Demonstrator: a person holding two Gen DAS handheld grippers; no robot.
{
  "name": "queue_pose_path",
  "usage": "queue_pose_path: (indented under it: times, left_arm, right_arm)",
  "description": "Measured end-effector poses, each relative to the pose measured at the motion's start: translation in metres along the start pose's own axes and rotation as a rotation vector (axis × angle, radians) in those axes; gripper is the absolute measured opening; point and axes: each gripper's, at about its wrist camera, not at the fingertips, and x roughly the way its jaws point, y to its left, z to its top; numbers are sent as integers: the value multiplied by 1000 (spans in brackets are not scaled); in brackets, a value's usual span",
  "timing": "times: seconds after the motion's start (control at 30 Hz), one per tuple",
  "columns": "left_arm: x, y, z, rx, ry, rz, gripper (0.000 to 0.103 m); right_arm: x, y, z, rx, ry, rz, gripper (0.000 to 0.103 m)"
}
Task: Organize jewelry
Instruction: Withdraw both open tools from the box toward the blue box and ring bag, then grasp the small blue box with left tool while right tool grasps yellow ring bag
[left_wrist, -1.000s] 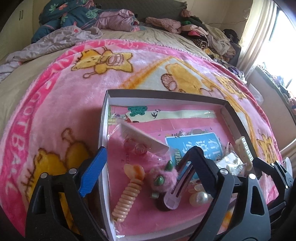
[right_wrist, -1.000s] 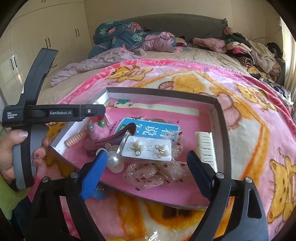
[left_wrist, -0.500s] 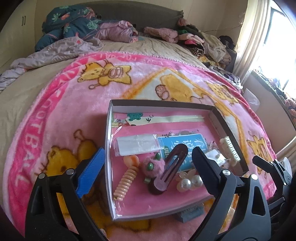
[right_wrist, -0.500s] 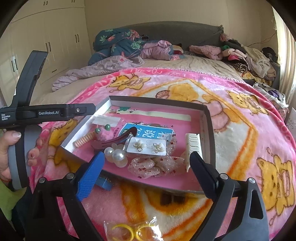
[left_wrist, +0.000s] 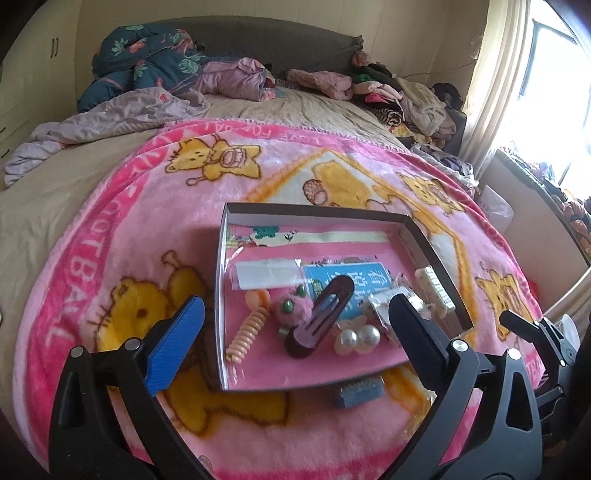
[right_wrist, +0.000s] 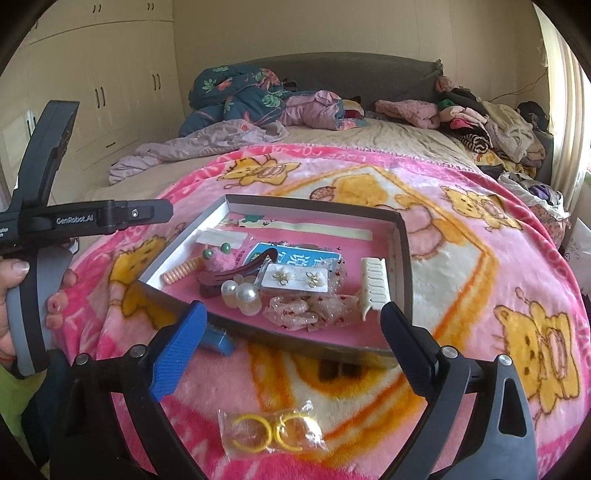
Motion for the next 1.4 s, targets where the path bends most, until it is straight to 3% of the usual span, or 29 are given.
queue_pose_path:
  times: [0.83,1.4]
  left_arm:
    - [-6,-8,-58,6,62,13,91]
    - [18,-23,-91,18,147,33,91]
  right_arm:
    - [-11,6,-48,-16,74,37,95]
    - [28,14,-87,-30,179,81,96]
